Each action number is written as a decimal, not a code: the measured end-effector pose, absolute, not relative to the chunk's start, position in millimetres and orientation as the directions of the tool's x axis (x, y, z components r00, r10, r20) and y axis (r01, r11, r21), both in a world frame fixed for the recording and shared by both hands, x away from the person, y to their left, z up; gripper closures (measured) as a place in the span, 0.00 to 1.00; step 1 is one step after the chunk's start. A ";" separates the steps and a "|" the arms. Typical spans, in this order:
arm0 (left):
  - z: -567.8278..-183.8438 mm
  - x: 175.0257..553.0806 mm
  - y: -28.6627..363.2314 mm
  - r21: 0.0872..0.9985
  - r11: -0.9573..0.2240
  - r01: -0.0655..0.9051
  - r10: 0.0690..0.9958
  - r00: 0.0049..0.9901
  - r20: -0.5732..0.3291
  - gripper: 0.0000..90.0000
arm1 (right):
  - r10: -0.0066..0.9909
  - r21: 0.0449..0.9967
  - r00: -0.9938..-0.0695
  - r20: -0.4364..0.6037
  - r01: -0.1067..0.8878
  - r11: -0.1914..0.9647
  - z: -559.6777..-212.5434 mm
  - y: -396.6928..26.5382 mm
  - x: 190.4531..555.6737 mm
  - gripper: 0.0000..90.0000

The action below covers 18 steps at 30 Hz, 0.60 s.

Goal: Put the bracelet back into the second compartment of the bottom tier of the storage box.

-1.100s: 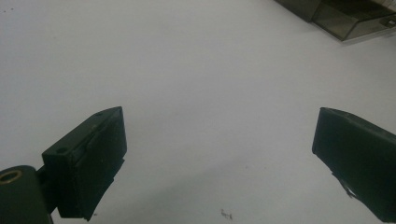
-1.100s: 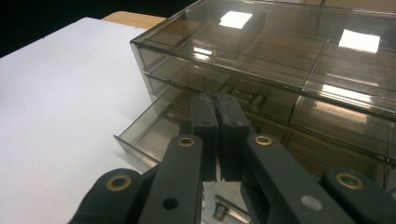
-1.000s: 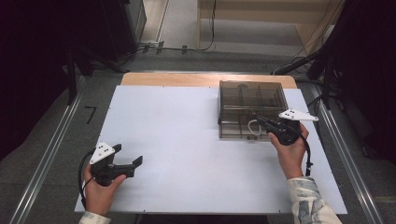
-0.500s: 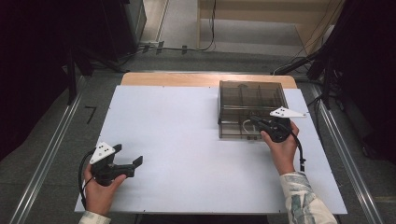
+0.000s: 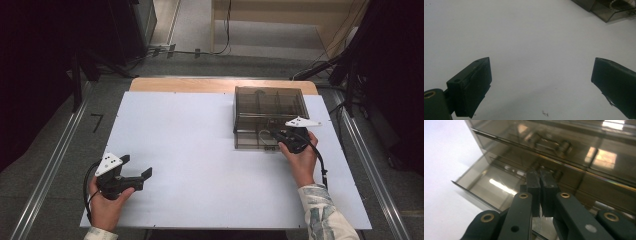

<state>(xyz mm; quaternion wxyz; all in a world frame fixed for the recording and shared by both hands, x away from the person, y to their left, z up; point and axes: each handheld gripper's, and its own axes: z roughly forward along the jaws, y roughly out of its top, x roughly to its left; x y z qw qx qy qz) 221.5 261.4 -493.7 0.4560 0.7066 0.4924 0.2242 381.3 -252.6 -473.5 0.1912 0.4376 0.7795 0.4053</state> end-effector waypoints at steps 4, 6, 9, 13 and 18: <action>-493.5 221.3 261.7 0.866 -0.100 0.489 0.900 0.416 -0.131 0.04 | 0.843 0.791 -0.535 0.057 0.539 0.289 -474.9 -254.1 381.8 0.92; -493.4 221.2 261.8 0.867 -0.099 0.489 0.900 0.416 -0.132 0.04 | 0.845 0.788 -0.532 0.053 0.542 0.292 -475.3 -254.5 381.6 0.90; -493.4 221.2 261.8 0.867 -0.098 0.489 0.900 0.416 -0.133 0.04 | 0.847 0.784 -0.529 0.050 0.546 0.295 -475.9 -256.1 381.5 0.89; -493.1 220.7 262.1 0.867 -0.098 0.488 0.900 0.416 -0.132 0.04 | 0.850 0.786 -0.524 0.055 0.547 0.287 -475.8 -258.7 380.8 0.85; -492.9 220.5 262.5 0.867 -0.098 0.488 0.899 0.417 -0.133 0.04 | 0.847 0.792 -0.529 0.055 0.540 0.285 -473.8 -260.5 379.1 0.83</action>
